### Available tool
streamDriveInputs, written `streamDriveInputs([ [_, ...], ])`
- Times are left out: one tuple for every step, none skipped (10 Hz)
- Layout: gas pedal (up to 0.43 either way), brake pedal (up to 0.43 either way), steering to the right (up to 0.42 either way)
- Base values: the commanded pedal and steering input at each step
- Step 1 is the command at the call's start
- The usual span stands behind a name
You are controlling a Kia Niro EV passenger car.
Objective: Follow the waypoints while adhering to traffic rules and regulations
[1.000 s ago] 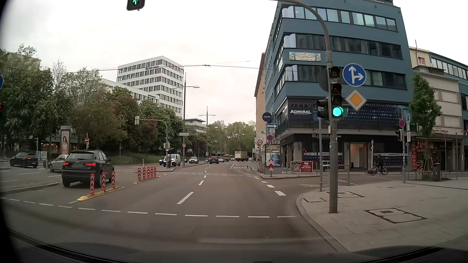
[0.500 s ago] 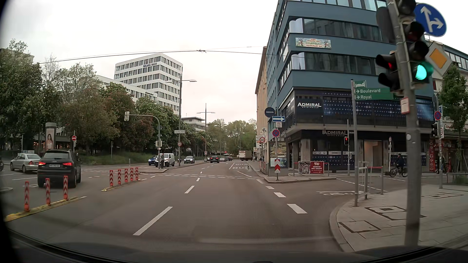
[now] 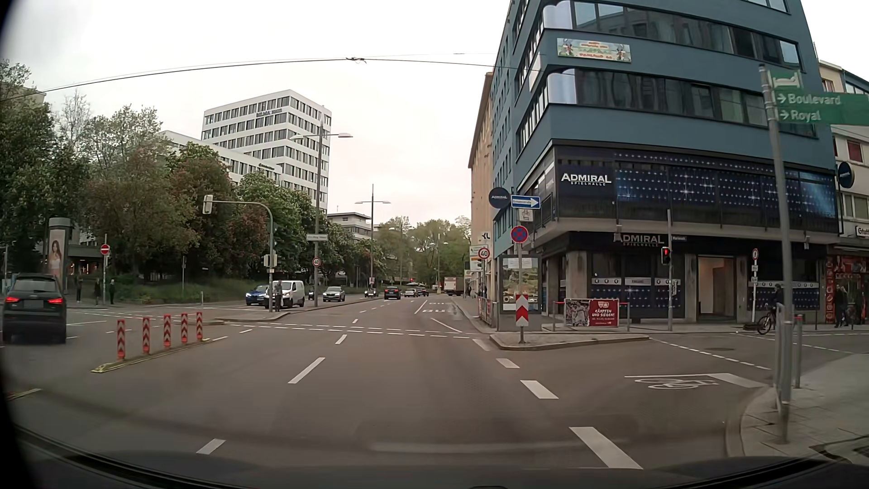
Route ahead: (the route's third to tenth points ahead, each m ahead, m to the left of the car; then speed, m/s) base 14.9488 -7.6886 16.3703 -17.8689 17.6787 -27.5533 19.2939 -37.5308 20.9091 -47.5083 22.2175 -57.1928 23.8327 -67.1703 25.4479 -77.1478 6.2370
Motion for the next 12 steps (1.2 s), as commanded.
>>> streamDriveInputs([
  [0.0, 0.152, 0.098],
  [0.0, 0.128, 0.126],
  [0.0, 0.116, 0.152],
  [0.0, 0.11, 0.178],
  [0.0, 0.091, 0.209],
  [0.0, 0.061, 0.238],
  [0.0, 0.0, 0.275],
  [0.0, 0.0, 0.3],
  [0.0, 0.0, 0.333],
  [0.0, 0.0, 0.354],
  [0.0, 0.0, 0.379],
  [0.0, 0.0, 0.404],
])
